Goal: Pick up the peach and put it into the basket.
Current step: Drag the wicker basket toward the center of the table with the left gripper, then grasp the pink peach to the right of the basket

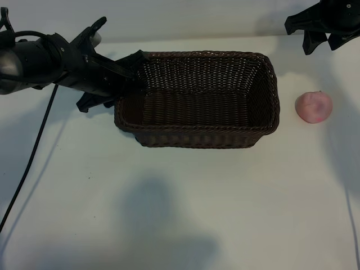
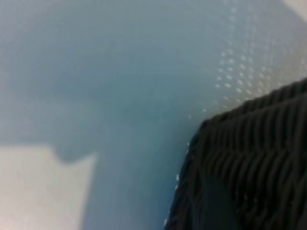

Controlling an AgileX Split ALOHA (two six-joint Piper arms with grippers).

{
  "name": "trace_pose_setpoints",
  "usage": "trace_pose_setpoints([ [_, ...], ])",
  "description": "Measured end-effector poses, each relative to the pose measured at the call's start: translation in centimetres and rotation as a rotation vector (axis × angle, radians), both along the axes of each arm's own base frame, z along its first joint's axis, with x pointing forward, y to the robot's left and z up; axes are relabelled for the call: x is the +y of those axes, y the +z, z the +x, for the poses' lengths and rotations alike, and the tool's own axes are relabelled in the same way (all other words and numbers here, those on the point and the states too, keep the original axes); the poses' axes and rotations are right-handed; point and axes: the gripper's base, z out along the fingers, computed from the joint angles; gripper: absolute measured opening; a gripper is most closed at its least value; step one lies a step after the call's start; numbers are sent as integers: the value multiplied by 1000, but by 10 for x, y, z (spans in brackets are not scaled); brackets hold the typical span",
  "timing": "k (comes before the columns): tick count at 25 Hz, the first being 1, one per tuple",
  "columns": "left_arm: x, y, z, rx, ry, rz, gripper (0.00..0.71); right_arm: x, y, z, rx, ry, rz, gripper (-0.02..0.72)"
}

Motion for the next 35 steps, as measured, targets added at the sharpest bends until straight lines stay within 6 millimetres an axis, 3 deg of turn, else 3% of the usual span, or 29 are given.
trace_pose_setpoints([
  [3, 0, 1, -1, 2, -20, 6, 598, 0, 0, 0, 0, 0, 0, 465],
  [7, 0, 13, -4, -27, -78, 27, 681, 0, 0, 0, 1, 0, 0, 465],
  [21, 25, 105, -37, -183, -253, 185, 658, -1, -1, -2, 28, 1, -7, 465],
  [30, 47, 119, -60, -61, -272, 414, 626, -1, -1, -4, 42, 0, -10, 465],
  [35, 50, 133, -69, -75, -255, 424, 611, -1, -1, -4, 50, -27, -4, 465],
])
